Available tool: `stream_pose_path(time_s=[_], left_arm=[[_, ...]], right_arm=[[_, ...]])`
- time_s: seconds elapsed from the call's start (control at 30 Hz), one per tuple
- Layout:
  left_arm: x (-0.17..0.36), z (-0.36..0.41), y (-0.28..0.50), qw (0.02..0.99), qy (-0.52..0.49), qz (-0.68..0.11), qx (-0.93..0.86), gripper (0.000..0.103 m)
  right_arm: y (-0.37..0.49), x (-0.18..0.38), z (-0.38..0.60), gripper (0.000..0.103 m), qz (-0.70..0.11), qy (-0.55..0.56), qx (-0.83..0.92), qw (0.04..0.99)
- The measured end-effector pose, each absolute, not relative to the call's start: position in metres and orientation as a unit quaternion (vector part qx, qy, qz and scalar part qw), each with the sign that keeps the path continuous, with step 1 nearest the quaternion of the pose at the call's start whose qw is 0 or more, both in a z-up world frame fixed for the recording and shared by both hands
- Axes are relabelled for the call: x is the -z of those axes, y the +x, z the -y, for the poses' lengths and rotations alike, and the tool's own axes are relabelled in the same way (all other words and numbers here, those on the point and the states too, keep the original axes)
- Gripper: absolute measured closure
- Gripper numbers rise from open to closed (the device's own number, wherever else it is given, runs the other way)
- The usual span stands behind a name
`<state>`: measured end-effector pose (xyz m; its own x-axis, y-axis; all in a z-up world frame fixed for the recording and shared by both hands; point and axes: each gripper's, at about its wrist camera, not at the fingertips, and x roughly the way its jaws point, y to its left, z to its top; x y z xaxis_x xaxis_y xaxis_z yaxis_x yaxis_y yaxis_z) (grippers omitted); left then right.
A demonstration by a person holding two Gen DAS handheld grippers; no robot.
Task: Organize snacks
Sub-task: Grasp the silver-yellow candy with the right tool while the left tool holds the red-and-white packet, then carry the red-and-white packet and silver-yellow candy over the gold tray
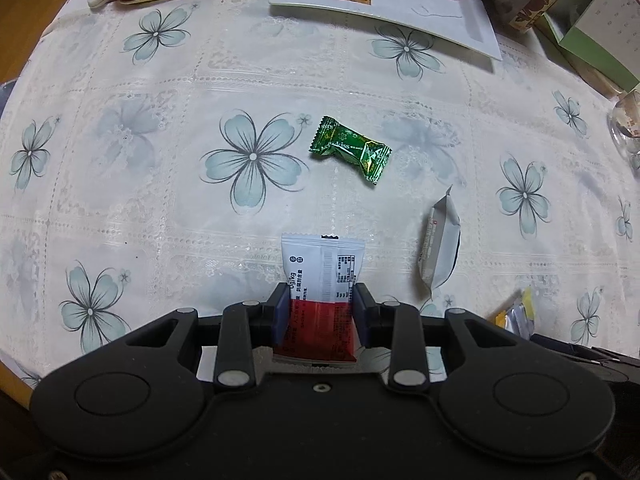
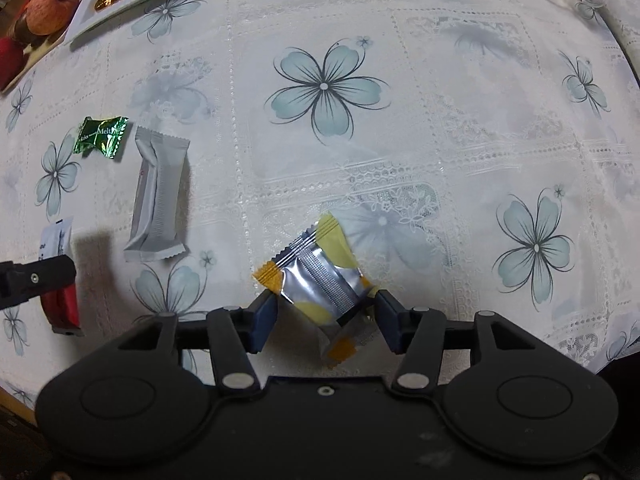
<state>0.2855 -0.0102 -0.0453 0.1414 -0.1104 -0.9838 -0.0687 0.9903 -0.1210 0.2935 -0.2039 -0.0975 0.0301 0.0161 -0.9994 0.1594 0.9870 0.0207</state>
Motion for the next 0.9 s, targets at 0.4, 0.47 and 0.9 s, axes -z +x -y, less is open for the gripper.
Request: stream_pose_path(time_s=[0.4,0.47,0.9], left_arm=[[0.001,0.002,0.231,0.808,-0.053,-0.587,0.008,0.061],[-0.012,0.0,0.208,0.821,-0.07,-0.566,0.015,0.061],[-0.029,0.018,0.052,0.825,-0.074,-0.557,0.051,0.061]], right_arm=[[0.278,0.04,0.208,0.077,-0.617,0.078,0.022,0.783],[0.262,0.015,0.207,0.077,-0.581,0.082,0.012,0.81],[0.098,-0.012,0.217,0.077,-0.532,0.152,-0.027,0.833]])
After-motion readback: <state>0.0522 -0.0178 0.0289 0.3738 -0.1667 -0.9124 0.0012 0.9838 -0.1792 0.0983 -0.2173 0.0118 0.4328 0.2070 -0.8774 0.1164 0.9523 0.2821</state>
